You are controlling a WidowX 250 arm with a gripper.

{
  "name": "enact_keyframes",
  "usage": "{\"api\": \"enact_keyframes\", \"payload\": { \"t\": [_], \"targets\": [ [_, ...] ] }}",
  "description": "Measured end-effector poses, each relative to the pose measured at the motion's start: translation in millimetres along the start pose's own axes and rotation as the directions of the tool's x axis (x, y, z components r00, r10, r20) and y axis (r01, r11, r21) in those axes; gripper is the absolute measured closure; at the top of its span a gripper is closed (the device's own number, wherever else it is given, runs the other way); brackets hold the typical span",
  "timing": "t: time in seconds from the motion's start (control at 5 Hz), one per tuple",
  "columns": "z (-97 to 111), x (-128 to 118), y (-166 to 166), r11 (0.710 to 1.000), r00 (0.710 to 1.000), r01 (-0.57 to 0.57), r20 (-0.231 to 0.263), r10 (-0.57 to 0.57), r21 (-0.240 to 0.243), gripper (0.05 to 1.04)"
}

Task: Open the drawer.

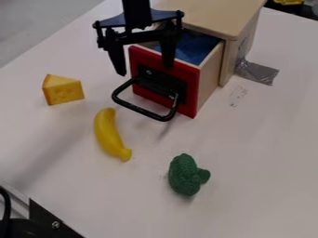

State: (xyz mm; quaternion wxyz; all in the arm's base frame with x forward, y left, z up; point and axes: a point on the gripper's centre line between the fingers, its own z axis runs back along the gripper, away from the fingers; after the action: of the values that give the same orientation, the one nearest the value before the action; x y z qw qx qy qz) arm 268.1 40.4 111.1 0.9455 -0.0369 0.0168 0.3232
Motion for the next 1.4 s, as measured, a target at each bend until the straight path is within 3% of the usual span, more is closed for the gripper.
{"api": "enact_keyframes", "payload": {
  "t": [0.2,0.4,0.6,0.8,1.4],
  "targets": [
    [4,-22,6,0.978,0.979,0.199,0.029,-0.202,0.063,0.085],
    [2,-47,21,0.93,0.934,0.346,0.053,-0.354,0.123,0.084],
    [0,-66,36,0.885,0.89,0.443,0.051,-0.454,0.147,0.084],
    [-1,-72,47,0.859,0.863,0.49,0.051,-0.502,0.148,0.084],
    [0,-71,49,0.858,0.862,0.491,0.058,-0.504,0.149,0.084]
  ]
}}
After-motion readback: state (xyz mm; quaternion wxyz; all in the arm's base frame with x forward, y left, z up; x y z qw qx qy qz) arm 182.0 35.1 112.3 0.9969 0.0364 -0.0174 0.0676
